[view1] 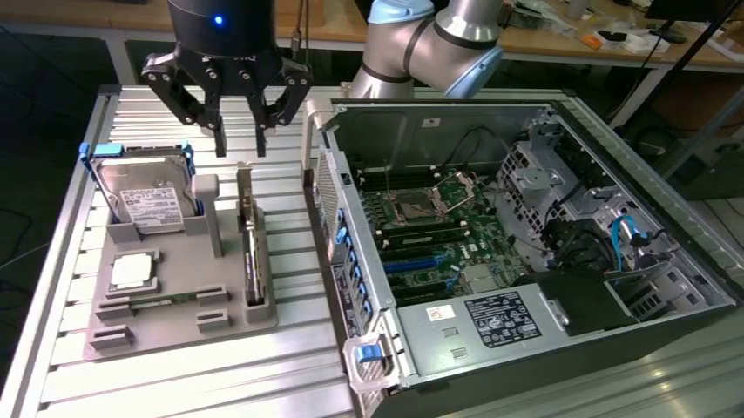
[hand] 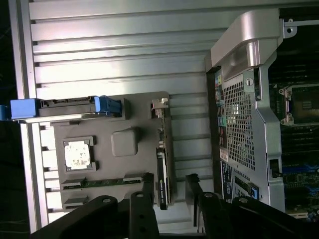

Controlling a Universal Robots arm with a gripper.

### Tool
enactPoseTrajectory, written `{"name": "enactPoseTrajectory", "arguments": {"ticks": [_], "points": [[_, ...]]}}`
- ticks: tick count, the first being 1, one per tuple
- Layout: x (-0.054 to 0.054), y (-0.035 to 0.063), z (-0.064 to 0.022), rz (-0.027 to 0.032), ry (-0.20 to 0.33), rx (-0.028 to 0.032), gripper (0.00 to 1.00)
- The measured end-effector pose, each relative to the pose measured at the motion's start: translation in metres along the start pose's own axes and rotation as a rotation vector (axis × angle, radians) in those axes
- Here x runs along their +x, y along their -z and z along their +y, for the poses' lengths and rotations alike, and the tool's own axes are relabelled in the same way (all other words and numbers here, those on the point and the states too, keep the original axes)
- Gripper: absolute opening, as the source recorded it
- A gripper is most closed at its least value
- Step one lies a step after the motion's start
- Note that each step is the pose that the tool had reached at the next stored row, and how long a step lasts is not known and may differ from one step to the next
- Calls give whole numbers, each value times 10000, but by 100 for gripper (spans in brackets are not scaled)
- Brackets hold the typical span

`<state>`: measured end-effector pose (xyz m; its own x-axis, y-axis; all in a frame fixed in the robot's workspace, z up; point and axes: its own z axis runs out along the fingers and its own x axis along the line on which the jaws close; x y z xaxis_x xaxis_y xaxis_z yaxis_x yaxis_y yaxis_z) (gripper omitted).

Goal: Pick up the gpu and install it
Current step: 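Pick up the gpu and move the gpu toward the slot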

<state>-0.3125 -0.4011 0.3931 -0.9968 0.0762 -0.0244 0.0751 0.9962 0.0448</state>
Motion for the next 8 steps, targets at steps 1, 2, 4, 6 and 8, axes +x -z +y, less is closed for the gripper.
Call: {"name": "enactPoseTrajectory", "arguments": {"ticks": [1,2,4,6,8], "points": [[0,0,0,0,0,0,42],[0,0,0,0,0,0,48],[0,0,0,0,0,0,60],[0,0,0,0,0,0,60],[0,0,0,0,3,0,66]]}}
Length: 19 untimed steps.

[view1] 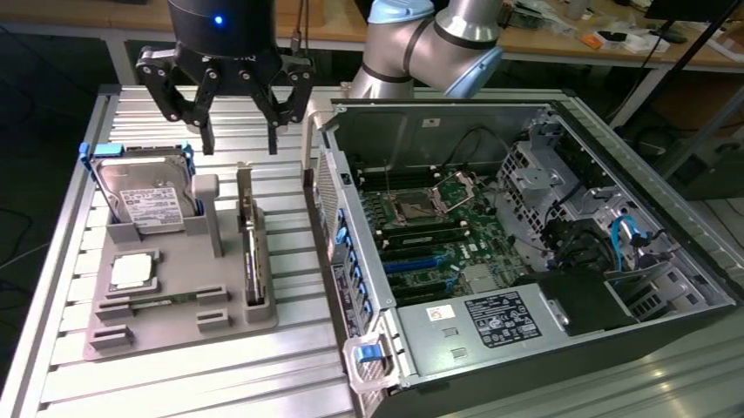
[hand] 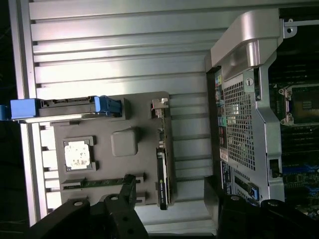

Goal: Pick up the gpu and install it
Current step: 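Pick up the gpu and move the gpu toward the slot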

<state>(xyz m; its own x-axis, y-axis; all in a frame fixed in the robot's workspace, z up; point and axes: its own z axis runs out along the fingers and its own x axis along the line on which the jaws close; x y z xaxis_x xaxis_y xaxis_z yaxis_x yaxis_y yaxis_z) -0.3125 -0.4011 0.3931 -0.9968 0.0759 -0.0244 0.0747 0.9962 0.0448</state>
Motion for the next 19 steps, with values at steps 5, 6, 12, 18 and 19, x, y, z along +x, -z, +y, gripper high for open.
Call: {"name": "enactPoseTrajectory", "arguments": {"ticks": [5,6,12,18,19], "points": [[1,-18,-1,42,685,0,66],[1,-31,-2,62,748,-1,66],[3,-123,-7,230,782,6,66],[4,-218,-22,339,823,17,66],[4,-232,-25,358,834,22,66]]}}
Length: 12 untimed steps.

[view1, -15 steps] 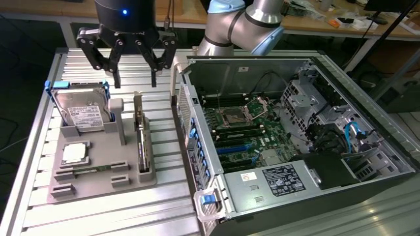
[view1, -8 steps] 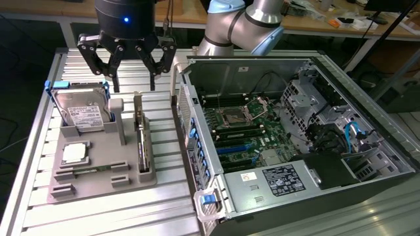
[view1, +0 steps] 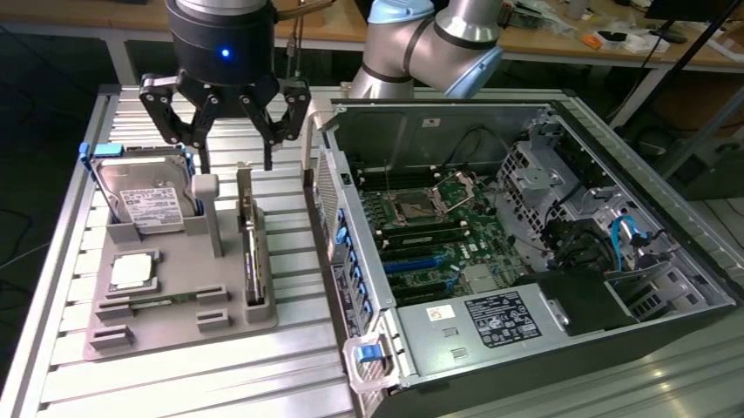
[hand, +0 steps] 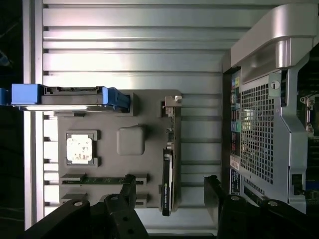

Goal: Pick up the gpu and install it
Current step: 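Pick up the gpu and move the gpu toward the slot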

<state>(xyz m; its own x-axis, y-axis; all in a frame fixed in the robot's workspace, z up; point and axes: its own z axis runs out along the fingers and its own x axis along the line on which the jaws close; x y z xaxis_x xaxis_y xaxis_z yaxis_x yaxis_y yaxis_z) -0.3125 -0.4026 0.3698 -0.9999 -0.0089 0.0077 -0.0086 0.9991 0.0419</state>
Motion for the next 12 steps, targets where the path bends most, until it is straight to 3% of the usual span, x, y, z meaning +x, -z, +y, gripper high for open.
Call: {"name": "enactPoseTrajectory", "arguments": {"ticks": [4,12], "points": [[0,-49,-6,56,13,22,66],[-1,-199,-17,58,16,22,66]]}}
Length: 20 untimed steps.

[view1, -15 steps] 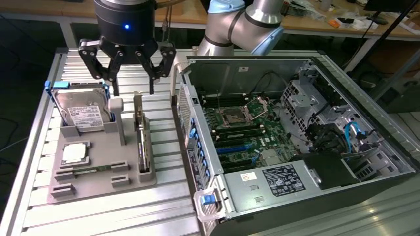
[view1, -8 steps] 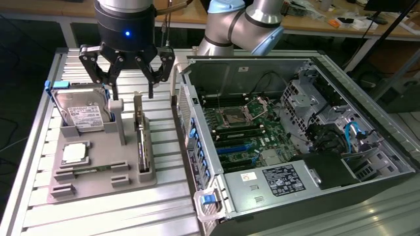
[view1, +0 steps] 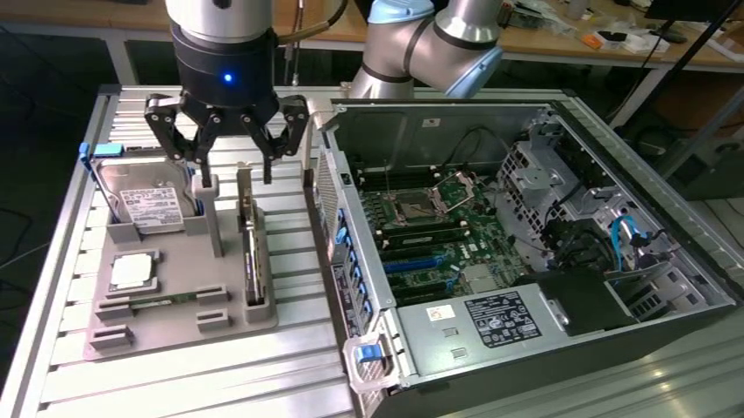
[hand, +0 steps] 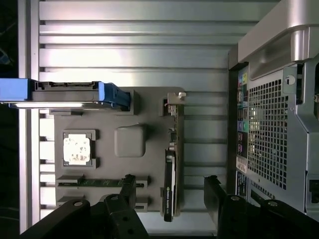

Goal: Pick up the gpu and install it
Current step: 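Pick up the gpu and move the gpu toward the slot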

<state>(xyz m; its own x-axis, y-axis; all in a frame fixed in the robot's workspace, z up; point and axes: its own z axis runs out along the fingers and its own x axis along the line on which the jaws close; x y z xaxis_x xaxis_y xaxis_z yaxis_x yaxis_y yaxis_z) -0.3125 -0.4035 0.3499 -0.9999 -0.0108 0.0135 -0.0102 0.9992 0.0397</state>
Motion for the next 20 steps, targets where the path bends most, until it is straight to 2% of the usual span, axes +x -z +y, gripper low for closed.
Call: {"name": "enactPoseTrajectory", "arguments": {"ticks": [8,15,20], "points": [[-2,-148,-14,0,2,-1,66],[-3,-239,-75,1,5,2,66],[-3,-327,-99,26,184,8,66]]}}
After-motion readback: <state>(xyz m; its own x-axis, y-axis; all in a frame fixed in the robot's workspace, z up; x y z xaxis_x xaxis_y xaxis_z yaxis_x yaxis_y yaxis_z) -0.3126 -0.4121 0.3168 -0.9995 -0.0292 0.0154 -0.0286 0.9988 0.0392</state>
